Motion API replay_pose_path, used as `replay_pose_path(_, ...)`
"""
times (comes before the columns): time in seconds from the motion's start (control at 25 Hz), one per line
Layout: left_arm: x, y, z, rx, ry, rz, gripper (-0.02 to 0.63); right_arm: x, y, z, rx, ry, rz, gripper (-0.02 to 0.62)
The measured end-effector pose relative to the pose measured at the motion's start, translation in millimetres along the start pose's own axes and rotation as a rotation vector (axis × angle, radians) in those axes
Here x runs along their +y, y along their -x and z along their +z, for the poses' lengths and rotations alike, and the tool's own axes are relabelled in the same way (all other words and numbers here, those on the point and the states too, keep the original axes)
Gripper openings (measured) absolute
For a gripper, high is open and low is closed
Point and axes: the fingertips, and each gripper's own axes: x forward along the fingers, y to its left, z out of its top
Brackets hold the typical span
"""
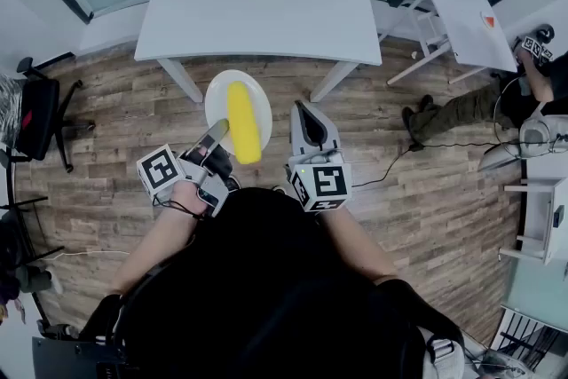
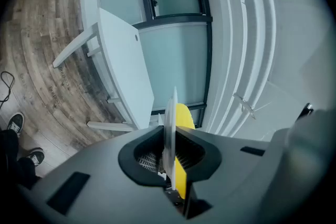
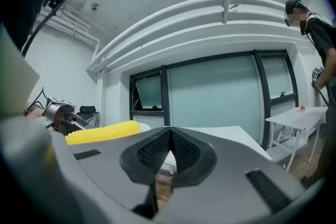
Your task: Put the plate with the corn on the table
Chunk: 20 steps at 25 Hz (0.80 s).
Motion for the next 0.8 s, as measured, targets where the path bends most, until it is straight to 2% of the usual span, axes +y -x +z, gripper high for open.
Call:
replay_pose_path(0.2, 2.4, 2.9, 20.3, 0.008, 0.000, -0.017, 0.038, 13.9, -16.2, 0.6, 0.010, 0.017, -0.002, 0.003)
replay_pose_path(0.48, 11.6, -13.3, 40.6, 0.040, 0.001, -0.051, 0.038, 18.7, -33.3, -6.1, 0.026, -0.019, -0.028, 0.003)
replay_pose_path(0.64, 22.5, -23.3, 49.2, 0.047, 0.051, -0.025, 0.038, 15.1, -47.4, -12.7, 0.055, -0.034, -0.032, 0.003)
replay_pose_path(0.8, 34.7, -52.7, 72.0, 0.044, 0.030, 0.009, 0.038, -2.1, -88.3, -13.3, 0.040, -0.036, 0.016, 0.003)
